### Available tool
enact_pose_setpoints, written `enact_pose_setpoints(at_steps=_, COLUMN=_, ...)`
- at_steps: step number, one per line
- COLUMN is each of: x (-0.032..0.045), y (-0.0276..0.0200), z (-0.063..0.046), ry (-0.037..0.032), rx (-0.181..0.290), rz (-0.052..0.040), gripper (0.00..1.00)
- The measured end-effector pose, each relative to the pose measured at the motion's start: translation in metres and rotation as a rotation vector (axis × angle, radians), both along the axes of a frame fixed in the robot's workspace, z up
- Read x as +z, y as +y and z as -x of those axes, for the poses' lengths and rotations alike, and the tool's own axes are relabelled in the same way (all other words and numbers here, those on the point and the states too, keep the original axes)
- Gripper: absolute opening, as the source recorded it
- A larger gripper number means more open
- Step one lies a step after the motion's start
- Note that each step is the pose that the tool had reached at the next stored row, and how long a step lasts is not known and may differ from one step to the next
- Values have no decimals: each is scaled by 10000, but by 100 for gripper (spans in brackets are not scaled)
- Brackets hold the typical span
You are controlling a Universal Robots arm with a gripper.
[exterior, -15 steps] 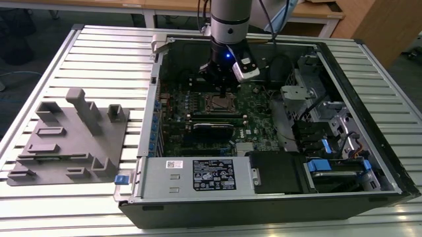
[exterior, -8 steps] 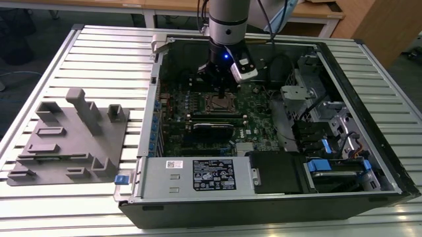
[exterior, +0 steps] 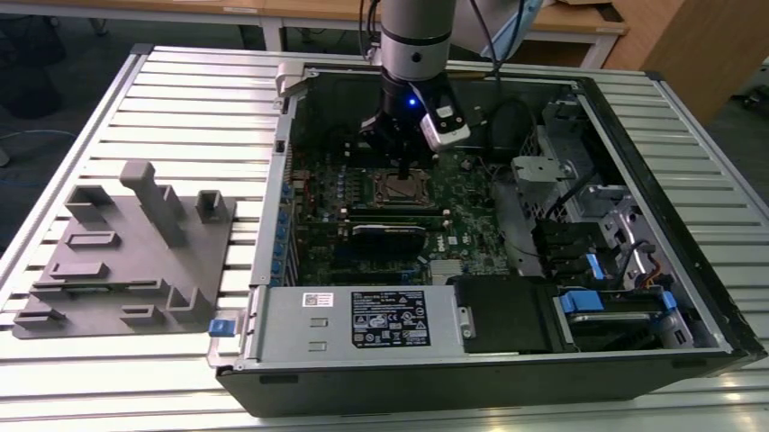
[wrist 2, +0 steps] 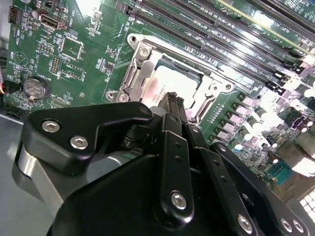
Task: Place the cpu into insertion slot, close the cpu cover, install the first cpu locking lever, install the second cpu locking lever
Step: 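Install the second cpu locking lever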
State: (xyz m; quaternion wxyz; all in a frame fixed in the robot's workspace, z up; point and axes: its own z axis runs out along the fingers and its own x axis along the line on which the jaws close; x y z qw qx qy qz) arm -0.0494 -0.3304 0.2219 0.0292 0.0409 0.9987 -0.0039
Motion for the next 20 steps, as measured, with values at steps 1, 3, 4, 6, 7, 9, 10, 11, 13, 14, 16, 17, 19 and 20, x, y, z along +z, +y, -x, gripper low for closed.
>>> enact_pose_setpoints(at_steps=1, x=0, y=0, z=0, ry=0, rx=0, rz=-1, gripper=11)
enact_pose_setpoints(at_steps=3, x=4, y=0, z=0, ry=1, rx=0, rz=2, gripper=11)
enact_pose_setpoints(at_steps=4, x=4, y=0, z=0, ry=1, rx=0, rz=2, gripper=11)
enact_pose_setpoints(at_steps=6, x=11, y=-1, z=1, ry=5, rx=0, rz=8, gripper=11)
enact_pose_setpoints(at_steps=7, x=17, y=-1, z=0, ry=4, rx=0, rz=6, gripper=11)
enact_pose_setpoints(at_steps=9, x=30, y=0, z=0, ry=2, rx=-1, rz=4, gripper=11)
enact_pose_setpoints(at_steps=10, x=34, y=0, z=0, ry=2, rx=0, rz=3, gripper=11)
enact_pose_setpoints(at_steps=11, x=34, y=0, z=0, ry=0, rx=0, rz=0, gripper=11)
enact_pose_setpoints(at_steps=13, x=47, y=0, z=0, ry=2, rx=0, rz=3, gripper=11)
enact_pose_setpoints(at_steps=14, x=52, y=0, z=0, ry=2, rx=0, rz=2, gripper=11)
enact_pose_setpoints(at_steps=16, x=52, y=0, z=0, ry=2, rx=0, rz=3, gripper=11)
enact_pose_setpoints(at_steps=17, x=53, y=0, z=0, ry=2, rx=0, rz=2, gripper=11)
enact_pose_setpoints(at_steps=19, x=61, y=0, z=0, ry=2, rx=0, rz=2, gripper=11)
enact_pose_setpoints(at_steps=20, x=72, y=0, z=0, ry=2, rx=0, rz=3, gripper=11)
